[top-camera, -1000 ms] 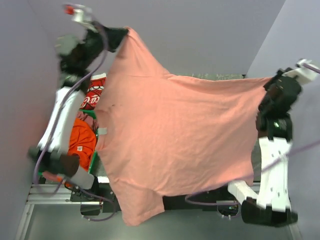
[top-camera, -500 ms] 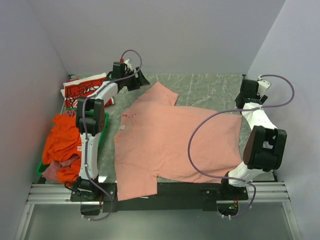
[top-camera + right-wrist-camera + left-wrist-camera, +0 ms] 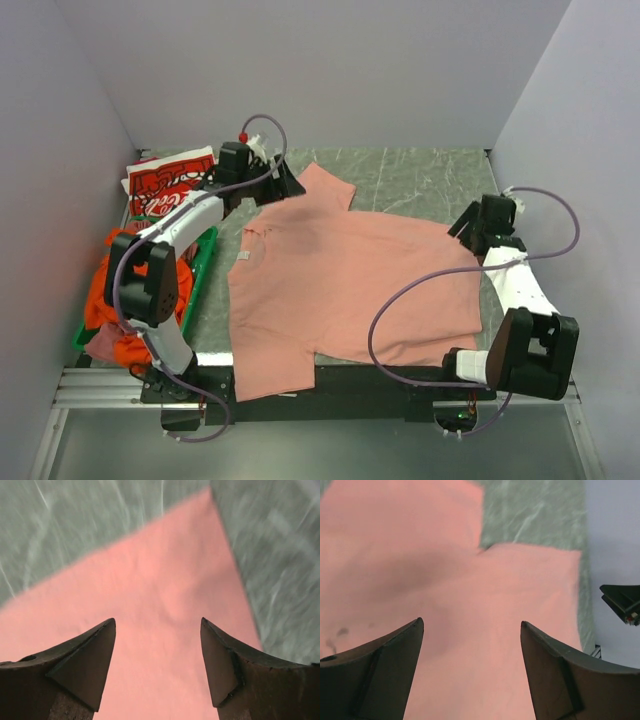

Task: Fold and stack the t-shirts
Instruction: Flatten the tshirt out

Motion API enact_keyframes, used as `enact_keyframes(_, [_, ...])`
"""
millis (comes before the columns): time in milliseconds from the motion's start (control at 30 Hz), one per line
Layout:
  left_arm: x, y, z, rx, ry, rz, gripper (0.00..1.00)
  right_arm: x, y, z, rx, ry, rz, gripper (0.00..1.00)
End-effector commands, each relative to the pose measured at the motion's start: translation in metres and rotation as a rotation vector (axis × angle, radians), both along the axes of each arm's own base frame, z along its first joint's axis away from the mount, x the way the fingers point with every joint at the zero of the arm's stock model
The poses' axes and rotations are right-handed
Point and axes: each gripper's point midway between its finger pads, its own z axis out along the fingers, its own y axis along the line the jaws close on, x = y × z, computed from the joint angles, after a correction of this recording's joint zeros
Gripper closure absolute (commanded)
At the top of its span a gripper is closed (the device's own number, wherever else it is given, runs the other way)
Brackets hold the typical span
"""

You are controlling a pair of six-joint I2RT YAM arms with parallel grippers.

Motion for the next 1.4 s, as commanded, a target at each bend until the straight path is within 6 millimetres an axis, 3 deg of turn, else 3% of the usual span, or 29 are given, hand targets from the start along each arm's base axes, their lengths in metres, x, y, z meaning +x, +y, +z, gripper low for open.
enact_keyframes(0, [-0.019,0.016,-0.061,0.075,0.227,0.09,0.18,-0.018,0.032,-0.038,0.161,0.108,0.063,0.25])
enact_keyframes(167, [-0.025,0.02,-0.097,0.131,0.331,0.081,0.16,-0.026,0.042,-0.074,0.22,0.234,0.094,0.25])
enact_keyframes(267, [-0.025,0.02,-0.117,0.147,0.379,0.074,0.16,-0.024,0.043,-0.082,0.233,0.267,0.098,0.25])
enact_keyframes(467, [-0.013,0.017,-0.153,0.167,0.442,0.06,0.16,-0.02,0.041,-0.116,0.252,0.437,0.116,0.32])
enact_keyframes(600, [0.0,0.017,-0.166,0.188,0.462,0.071,0.16,-0.018,0.036,-0.132,0.244,0.513,0.106,0.35])
enact_keyframes(733, [0.013,0.015,-0.175,0.202,0.462,0.07,0.16,0.003,0.028,-0.126,0.223,0.512,0.099,0.36])
enact_keyframes(767, [0.015,0.016,-0.187,0.214,0.485,0.071,0.16,0.004,0.027,-0.132,0.231,0.536,0.094,0.36])
enact_keyframes(833, [0.029,0.013,-0.184,0.212,0.472,0.065,0.16,0.019,0.025,-0.126,0.239,0.532,0.082,0.37])
enact_keyframes(867, [0.039,0.01,-0.187,0.204,0.469,0.061,0.16,0.022,0.025,-0.132,0.25,0.552,0.07,0.42])
enact_keyframes(900, [0.045,0.009,-0.187,0.2,0.468,0.058,0.16,0.031,0.024,-0.125,0.253,0.548,0.07,0.5])
enact_keyframes(967, [0.052,0.009,-0.2,0.207,0.49,0.06,0.16,0.039,0.023,-0.128,0.257,0.566,0.07,0.51])
enact_keyframes(1000, [0.065,0.007,-0.191,0.195,0.457,0.064,0.16,0.049,0.021,-0.12,0.25,0.557,0.072,0.51])
enact_keyframes(1067, [0.074,0.006,-0.199,0.183,0.457,0.057,0.16,0.057,0.018,-0.122,0.252,0.575,0.073,0.51])
enact_keyframes(1100, [0.086,0.003,-0.189,0.163,0.429,0.056,0.16,0.067,0.016,-0.113,0.247,0.56,0.077,0.5])
enact_keyframes(1167, [0.095,0.001,-0.192,0.144,0.414,0.05,0.15,0.075,0.015,-0.114,0.248,0.566,0.077,0.5])
enact_keyframes(1233, [0.104,-0.004,-0.185,0.115,0.385,0.039,0.15,0.09,0.012,-0.104,0.24,0.546,0.083,0.49])
enact_keyframes(1367, [0.118,-0.016,-0.175,0.051,0.316,0.003,0.15,0.108,0.008,-0.104,0.234,0.552,0.095,0.47])
